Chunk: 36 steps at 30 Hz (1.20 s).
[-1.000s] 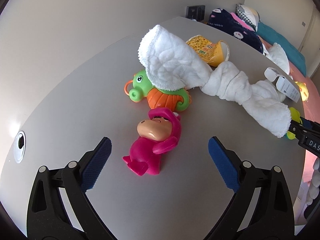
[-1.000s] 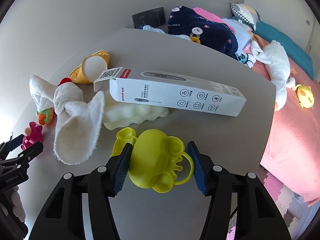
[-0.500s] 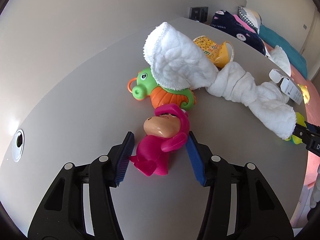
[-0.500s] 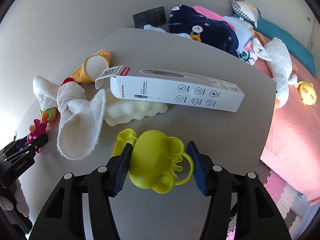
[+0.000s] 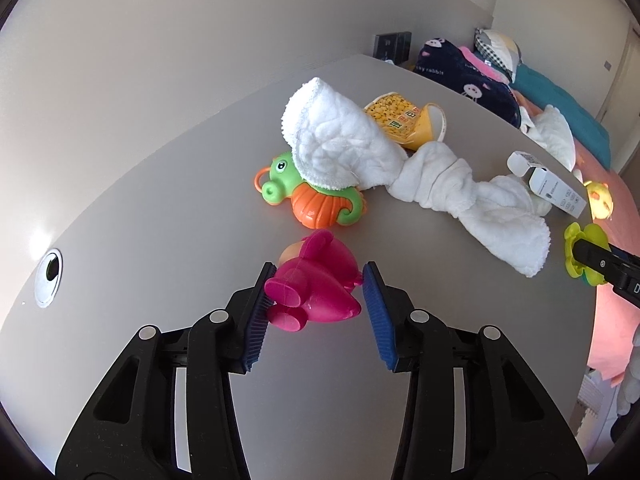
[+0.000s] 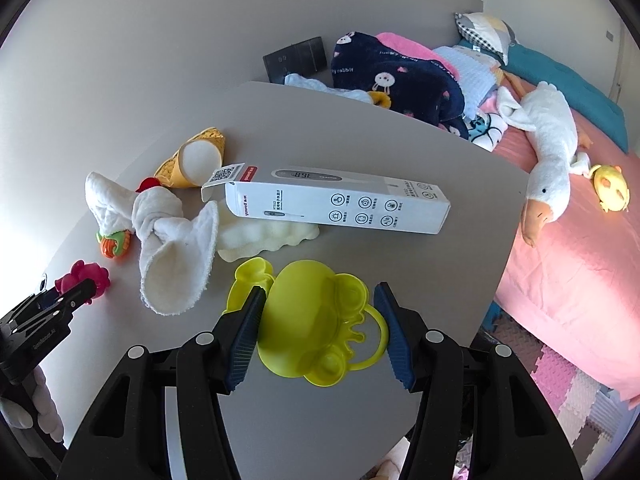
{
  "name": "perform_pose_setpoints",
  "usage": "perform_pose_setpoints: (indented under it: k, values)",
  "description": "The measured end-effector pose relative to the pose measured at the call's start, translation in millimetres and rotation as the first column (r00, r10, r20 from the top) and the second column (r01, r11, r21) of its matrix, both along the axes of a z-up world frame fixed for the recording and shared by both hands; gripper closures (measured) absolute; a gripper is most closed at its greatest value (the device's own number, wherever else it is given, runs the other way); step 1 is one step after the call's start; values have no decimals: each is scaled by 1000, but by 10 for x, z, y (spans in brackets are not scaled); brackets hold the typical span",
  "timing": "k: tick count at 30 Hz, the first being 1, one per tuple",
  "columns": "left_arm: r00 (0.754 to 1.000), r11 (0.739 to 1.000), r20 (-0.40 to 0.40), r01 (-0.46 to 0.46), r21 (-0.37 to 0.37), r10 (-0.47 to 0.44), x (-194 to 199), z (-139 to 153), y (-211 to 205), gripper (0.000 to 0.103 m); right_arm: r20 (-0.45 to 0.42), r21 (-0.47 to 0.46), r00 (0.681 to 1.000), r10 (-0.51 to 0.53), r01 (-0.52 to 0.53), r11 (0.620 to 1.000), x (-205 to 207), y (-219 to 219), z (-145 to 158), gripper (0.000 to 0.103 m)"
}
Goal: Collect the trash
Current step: 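Lift the frog cup and pink toy off the desk toward the bin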
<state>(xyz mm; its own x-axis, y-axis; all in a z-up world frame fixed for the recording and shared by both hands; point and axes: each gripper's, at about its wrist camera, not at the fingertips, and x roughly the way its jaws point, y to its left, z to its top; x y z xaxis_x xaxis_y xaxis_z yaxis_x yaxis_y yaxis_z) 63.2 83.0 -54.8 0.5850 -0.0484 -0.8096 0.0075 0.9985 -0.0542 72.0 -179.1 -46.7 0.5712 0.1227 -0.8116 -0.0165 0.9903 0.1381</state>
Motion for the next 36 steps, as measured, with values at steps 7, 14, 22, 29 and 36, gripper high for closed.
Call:
perform_pose_setpoints:
  k: [7,14,22,29,36]
  values:
    - [998,1000,55,8,-25,-6,-62,177,-128,60,38,5,999,-14,14,1000,-136,-140,140,46]
    - [996,999,78,52,-17,-50,-20,335,-407,60,62,13,997,-40,39,999,-237,-347,236,46]
    - [988,993,101,120,-8,-119,11,475,-795,60,77,22,993,-85,83,996,-355,-652,298,46]
    - [978,985,116,175,6,-174,20,578,-1151,60,94,37,988,-125,122,992,-467,-933,352,46]
    - [967,973,113,229,7,-229,28,598,-1525,60,102,41,981,-162,159,986,-590,-1225,386,46]
